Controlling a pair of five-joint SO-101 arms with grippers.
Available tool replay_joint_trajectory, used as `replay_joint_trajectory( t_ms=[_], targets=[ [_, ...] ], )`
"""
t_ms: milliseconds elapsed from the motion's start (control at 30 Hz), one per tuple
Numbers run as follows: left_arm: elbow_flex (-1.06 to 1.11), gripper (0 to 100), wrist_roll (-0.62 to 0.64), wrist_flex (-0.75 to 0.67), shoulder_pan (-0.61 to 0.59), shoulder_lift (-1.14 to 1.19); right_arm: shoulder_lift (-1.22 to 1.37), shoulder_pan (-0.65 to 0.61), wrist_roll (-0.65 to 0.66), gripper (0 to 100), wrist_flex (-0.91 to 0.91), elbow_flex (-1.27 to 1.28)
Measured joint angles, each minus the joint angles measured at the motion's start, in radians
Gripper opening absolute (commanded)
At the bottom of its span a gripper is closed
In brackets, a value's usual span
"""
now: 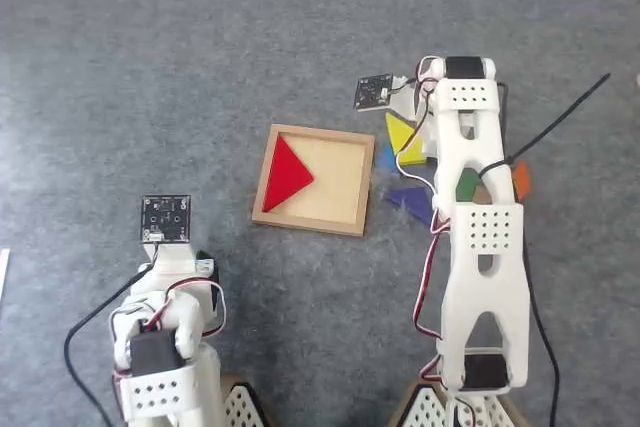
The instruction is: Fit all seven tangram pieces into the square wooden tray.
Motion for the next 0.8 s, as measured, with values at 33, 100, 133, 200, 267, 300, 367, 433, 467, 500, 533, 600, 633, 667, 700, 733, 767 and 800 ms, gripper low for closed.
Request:
replay_joint_trajectory(
  t_ms=[33, 100, 133, 200, 267, 300, 367, 433, 467, 500, 533, 600, 633, 667, 700, 733, 767, 800],
  targets=[
    [0.0, 8, 0.0, 0.0, 0.0, 0.0, 0.0, -0.003, -0.003, 14.8, 0.0, 0.0],
    [0.0, 8, 0.0, 0.0, 0.0, 0.0, 0.0, -0.009, -0.023, 20.3, 0.002, 0.0],
    [0.0, 8, 0.0, 0.0, 0.0, 0.0, 0.0, -0.017, -0.038, 23.5, 0.002, 0.0],
    [0.0, 8, 0.0, 0.0, 0.0, 0.0, 0.0, -0.037, -0.064, 30.2, 0.011, 0.002],
    [0.0, 8, 0.0, 0.0, 0.0, 0.0, 0.0, -0.063, -0.101, 35.8, 0.012, 0.002],
    [0.0, 8, 0.0, 0.0, 0.0, 0.0, 0.002, -0.078, -0.12, 37.9, 0.012, 0.003],
    [0.0, 8, 0.0, 0.0, 0.0, 0.0, 0.002, -0.107, -0.153, 39.6, 0.012, 0.003],
    [0.0, 8, 0.0, 0.0, 0.0, 0.0, 0.003, -0.132, -0.187, 39.3, -0.008, 0.003],
    [0.0, 8, 0.0, 0.0, 0.0, 0.0, 0.003, -0.141, -0.196, 39.1, -0.018, 0.003],
    [0.0, 8, 0.0, 0.0, 0.0, 0.0, 0.003, -0.146, -0.206, 38.8, -0.026, 0.003],
    [0.0, 8, 0.0, 0.0, 0.0, 0.0, 0.005, -0.149, -0.21, 38.7, -0.032, 0.003],
    [0.0, 8, 0.0, 0.0, 0.0, 0.0, 0.011, -0.155, -0.215, 38.6, -0.038, 0.003],
    [0.0, 8, 0.0, 0.0, 0.0, 0.0, 0.017, -0.157, -0.218, 38.6, -0.041, 0.003],
    [0.0, 8, 0.0, 0.0, 0.0, 0.0, 0.021, -0.157, -0.218, 38.6, -0.041, 0.003],
    [0.0, 8, 0.0, 0.0, 0.0, 0.0, 0.023, -0.157, -0.221, 38.1, -0.041, 0.003],
    [0.0, 8, 0.0, 0.0, 0.0, 0.0, 0.025, -0.157, -0.226, 37.4, -0.044, 0.003],
    [0.0, 8, 0.0, 0.0, 0.0, 0.0, 0.026, -0.157, -0.238, 36.1, -0.052, 0.003],
    [0.0, 8, 0.0, 0.0, 0.0, 0.0, 0.026, -0.157, -0.255, 34.2, -0.06, 0.003]
  ],
)
